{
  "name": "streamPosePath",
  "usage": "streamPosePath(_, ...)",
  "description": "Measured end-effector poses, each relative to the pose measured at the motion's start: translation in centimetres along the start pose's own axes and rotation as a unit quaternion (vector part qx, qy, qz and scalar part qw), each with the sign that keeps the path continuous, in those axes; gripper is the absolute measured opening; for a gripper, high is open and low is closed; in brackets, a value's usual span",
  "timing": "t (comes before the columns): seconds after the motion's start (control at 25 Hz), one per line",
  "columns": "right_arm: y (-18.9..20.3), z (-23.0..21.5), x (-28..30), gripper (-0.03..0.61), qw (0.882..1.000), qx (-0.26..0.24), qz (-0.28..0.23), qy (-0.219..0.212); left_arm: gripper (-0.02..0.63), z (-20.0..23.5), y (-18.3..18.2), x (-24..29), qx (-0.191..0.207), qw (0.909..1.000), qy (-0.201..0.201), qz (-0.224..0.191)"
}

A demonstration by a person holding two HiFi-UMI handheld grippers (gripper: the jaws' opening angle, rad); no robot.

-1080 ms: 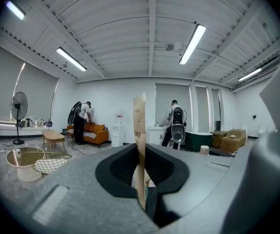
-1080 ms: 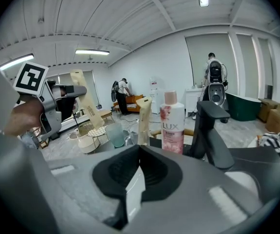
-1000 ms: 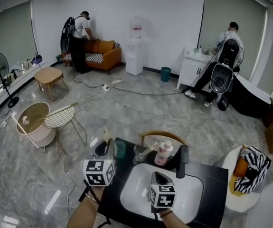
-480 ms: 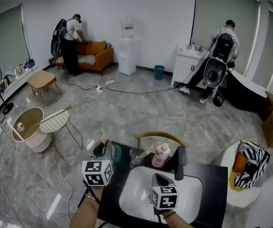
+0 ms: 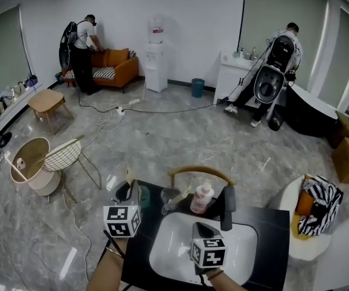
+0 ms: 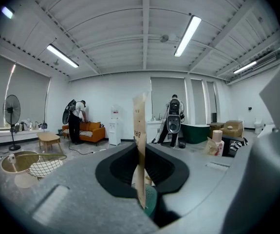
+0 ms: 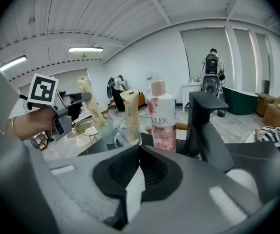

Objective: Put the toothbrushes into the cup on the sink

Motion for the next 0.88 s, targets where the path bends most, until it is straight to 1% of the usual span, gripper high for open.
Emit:
streamPosePath(0.16,0.3,-0.4,0.3,0.003,1.000,0.002,0.003,-0.001,0.038,-0.5,0.9,0.5,0.000,1.0000,0.002,0.008)
streamPosePath(0.36,0.7,-0.1,0.8,0.003,1.000,0.007,0.010,-0.003,0.038,0.0,1.7,0.9,0.000,0.9998,-0.005,0.020)
streamPosePath(0.56,1.2,-0.4,1.3,0.004,1.000,0.017,0.012,-0.003,0.038,-0.5,2.8,1.6,0.024,0.9992,-0.004,0.033)
streamPosePath(0.64,1.4,-0.5,1.3,0.004,1.000,0.021,0.014,-0.003,0.038,-0.7,3.3,1.8,0.028,0.9988,-0.006,0.039)
streamPosePath(0.72,1.5,-0.5,1.4,0.005,1.000,0.023,0.016,-0.003,0.038,-0.7,3.8,1.9,0.024,0.9987,-0.007,0.045)
streamPosePath(0.8,1.5,-0.5,1.5,0.004,1.000,0.024,0.017,-0.002,0.040,-0.8,4.2,1.9,0.016,0.9986,0.000,0.051)
streamPosePath(0.88,1.5,-0.6,1.6,0.003,1.000,0.026,0.017,-0.002,0.067,-1.1,4.3,1.9,0.009,0.9984,0.012,0.055)
Point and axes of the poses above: the fingertips, and each gripper's own axes: x forward along the fingers, z to its left, y out of its underside, the point moved 2 cm from there along -x, backward along the fingers, and after that the axes turned 6 degrees about y, right-handed, at the moved point
